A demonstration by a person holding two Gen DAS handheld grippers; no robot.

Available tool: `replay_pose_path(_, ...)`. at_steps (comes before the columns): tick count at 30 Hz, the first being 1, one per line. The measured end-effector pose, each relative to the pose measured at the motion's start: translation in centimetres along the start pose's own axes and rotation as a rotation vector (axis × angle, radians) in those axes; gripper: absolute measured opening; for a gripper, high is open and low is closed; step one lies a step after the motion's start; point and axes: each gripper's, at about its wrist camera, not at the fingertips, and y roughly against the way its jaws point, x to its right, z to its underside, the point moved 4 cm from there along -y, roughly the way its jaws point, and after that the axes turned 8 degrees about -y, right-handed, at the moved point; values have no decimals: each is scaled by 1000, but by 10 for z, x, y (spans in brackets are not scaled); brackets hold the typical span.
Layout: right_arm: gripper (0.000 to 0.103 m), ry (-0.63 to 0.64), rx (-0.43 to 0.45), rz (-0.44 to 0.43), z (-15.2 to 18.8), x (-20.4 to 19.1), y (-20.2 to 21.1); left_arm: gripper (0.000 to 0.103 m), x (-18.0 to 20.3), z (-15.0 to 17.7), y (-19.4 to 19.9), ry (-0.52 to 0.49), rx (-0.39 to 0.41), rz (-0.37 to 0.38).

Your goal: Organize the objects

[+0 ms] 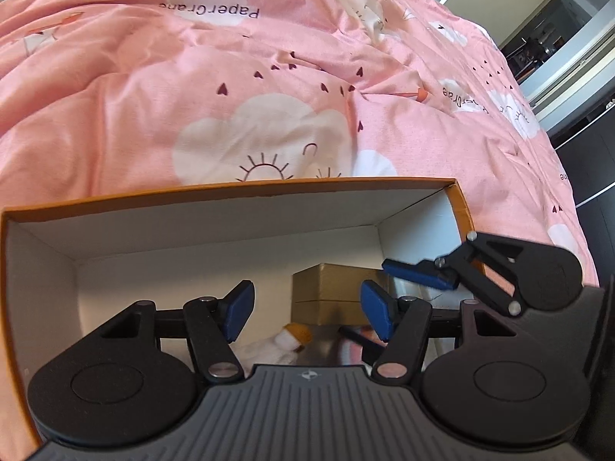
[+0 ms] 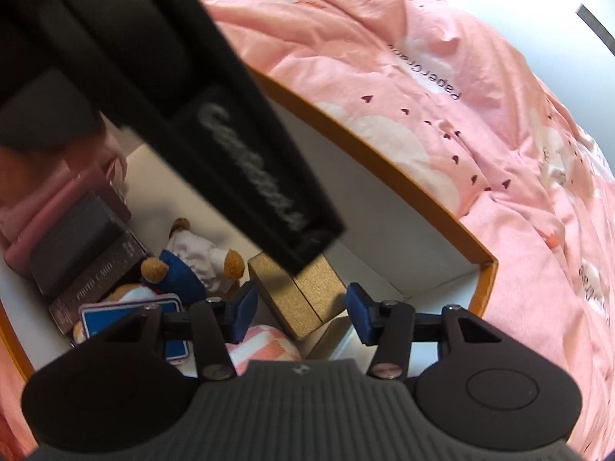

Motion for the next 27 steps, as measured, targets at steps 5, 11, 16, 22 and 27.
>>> replay_pose_path(5,52,137,-21,-23,-5,-3,-9,72,-12,6,13,40,12,7)
replay_pose_path(11,50,292,-82,-47,-15,-6,-18,72,-18,12,21,49,23,-9)
replay_pose_path(16,49,404,-78,26,-24,-4,-23,72,-20,15,21,38,24,-28)
replay_pose_path(22,49,500,-124,84,-27,-1,-26,72,-24,16,23,42,32,-27)
replay_pose_path(27,49,523,-146,97,-30,-3,-26,72,-25,18,23,42,32,-26)
